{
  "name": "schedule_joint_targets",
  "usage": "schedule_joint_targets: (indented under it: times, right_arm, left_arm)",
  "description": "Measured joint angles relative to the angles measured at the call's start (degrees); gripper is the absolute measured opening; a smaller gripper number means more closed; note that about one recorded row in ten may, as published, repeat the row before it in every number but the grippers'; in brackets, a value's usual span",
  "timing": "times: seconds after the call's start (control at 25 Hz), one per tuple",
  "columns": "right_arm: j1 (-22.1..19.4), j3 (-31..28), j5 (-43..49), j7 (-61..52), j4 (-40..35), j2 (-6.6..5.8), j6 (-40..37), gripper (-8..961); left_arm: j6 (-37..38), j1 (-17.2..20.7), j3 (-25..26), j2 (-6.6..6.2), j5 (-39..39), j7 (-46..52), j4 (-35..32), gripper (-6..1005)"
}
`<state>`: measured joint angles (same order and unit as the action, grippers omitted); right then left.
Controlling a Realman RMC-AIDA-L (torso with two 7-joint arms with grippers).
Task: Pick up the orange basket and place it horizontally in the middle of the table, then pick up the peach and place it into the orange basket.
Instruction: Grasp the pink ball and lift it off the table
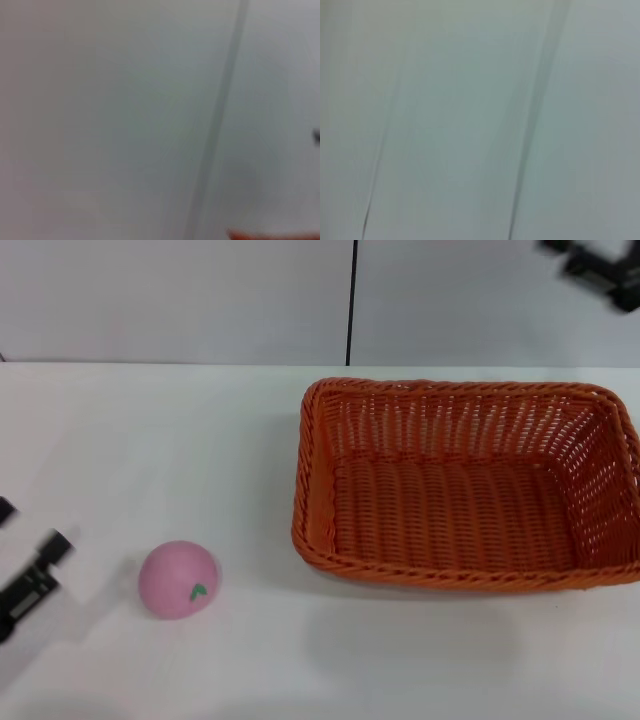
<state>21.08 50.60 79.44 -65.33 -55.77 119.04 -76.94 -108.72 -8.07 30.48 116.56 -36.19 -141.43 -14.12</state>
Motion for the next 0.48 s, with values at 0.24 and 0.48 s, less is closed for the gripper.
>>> schedule_joint_targets:
  times: [0.24, 0.48]
  right_arm:
    - [-7.32, 0.63, -18.49, 2.01, 9.66, 0.13, -10.25, 554]
    - [-10.24, 0.00, -27.10, 5.77, 20.28, 0.10, -19.14, 553]
  left_arm:
    - [3.91, -3.82, -12.97, 1.50, 0.00, 3.06, -7.41, 825]
    - [10.50, -5.49, -16.90, 1.62, -0.02, 3.01, -7.12, 825]
